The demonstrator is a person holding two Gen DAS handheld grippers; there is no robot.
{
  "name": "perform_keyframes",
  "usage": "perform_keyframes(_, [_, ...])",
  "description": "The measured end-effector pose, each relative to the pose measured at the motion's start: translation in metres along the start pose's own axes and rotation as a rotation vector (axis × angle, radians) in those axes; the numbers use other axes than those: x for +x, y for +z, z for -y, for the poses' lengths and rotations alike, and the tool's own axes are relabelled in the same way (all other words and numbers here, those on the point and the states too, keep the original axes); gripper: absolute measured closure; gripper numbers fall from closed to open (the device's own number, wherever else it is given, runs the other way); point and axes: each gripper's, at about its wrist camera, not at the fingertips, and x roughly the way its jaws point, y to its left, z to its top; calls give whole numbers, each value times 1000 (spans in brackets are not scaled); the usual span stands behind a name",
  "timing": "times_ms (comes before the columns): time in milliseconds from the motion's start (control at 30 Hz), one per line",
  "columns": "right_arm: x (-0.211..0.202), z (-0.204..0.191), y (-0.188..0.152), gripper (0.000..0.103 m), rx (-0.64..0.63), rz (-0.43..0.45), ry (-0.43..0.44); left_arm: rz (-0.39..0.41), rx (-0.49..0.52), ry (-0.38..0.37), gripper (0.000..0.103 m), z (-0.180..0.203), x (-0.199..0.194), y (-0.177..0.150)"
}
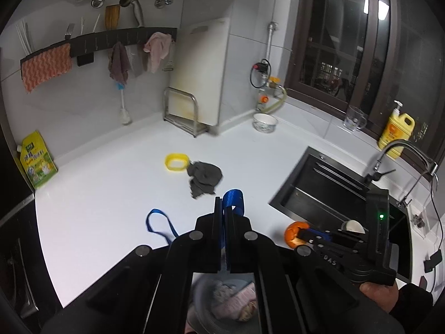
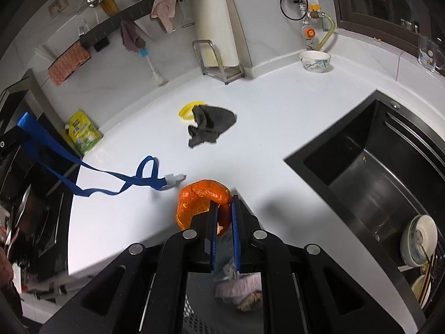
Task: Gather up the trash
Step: 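Lift and carry the black bag and strap in both tools over the bin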
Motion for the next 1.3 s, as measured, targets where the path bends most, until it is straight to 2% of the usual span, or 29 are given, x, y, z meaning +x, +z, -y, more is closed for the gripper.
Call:
perform_keyframes(200, [-14,12,-27,94,-17,-30,19,-23,-20,-5,101,30,-9,-25])
perform_keyframes(433, [-17,28,-51,94,0,-58,52,-43,-10,-2,101,55,-17,-39])
perform_keyframes(800, [-11,34,-60,94,22,-83,64,-68,14,-24,101,71,-19,-43])
perform_keyframes(1067, [0,35,-68,94,28,-124,45,-114,8,-7,101,65,4,-51])
perform_keyframes(1300, [12,32,-81,94,15,-179,33,-205,-12,9,101,55,44,-76])
